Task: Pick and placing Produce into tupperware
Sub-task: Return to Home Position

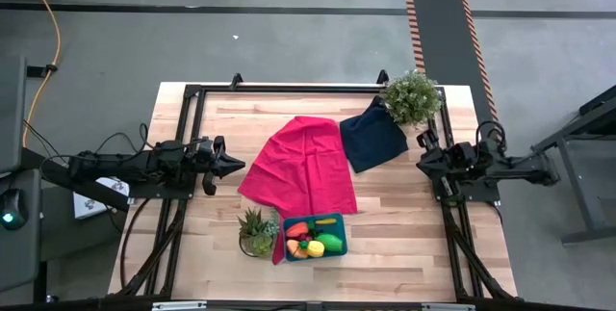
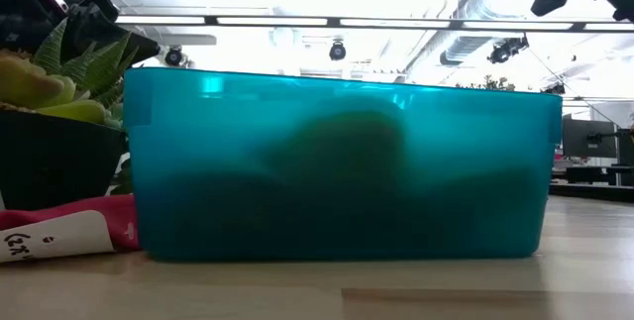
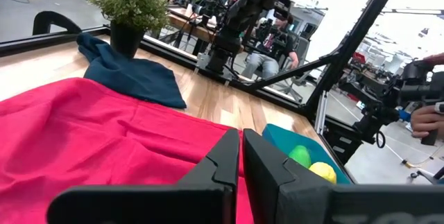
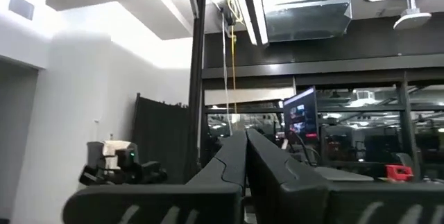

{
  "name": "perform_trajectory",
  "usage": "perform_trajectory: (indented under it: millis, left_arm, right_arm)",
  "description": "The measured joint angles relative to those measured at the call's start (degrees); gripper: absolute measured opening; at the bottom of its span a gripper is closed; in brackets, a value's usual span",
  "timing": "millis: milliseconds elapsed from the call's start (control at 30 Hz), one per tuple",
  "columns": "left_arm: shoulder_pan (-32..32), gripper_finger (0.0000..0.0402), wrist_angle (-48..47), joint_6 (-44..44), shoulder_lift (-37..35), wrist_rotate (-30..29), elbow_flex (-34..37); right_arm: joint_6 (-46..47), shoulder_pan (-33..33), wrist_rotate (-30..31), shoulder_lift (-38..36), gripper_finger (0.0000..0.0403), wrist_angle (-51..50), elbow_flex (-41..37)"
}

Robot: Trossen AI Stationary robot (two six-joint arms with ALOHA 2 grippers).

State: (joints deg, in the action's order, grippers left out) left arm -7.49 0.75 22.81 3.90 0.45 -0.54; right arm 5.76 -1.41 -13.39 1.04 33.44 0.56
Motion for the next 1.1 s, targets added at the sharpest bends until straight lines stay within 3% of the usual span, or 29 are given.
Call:
perform_trajectory:
  millis: [200,567,1100]
  left_arm:
    - [0.0,0.0010,0.0,0.0,0.0,0.0,0.0]
    - [0.0,0.0010,0.0,0.0,0.0,0.0,0.0]
    - [0.0,0.0010,0.0,0.0,0.0,0.0,0.0]
  right_arm:
    - [-1.9,3.3,0.5,0.0,0.0000,-4.3,0.0]
    - [-0.4,8.1,9.1,0.0,0.0000,-17.0,0.0]
    - [0.8,8.7,10.0,0.0,0.0000,-32.3,0.0]
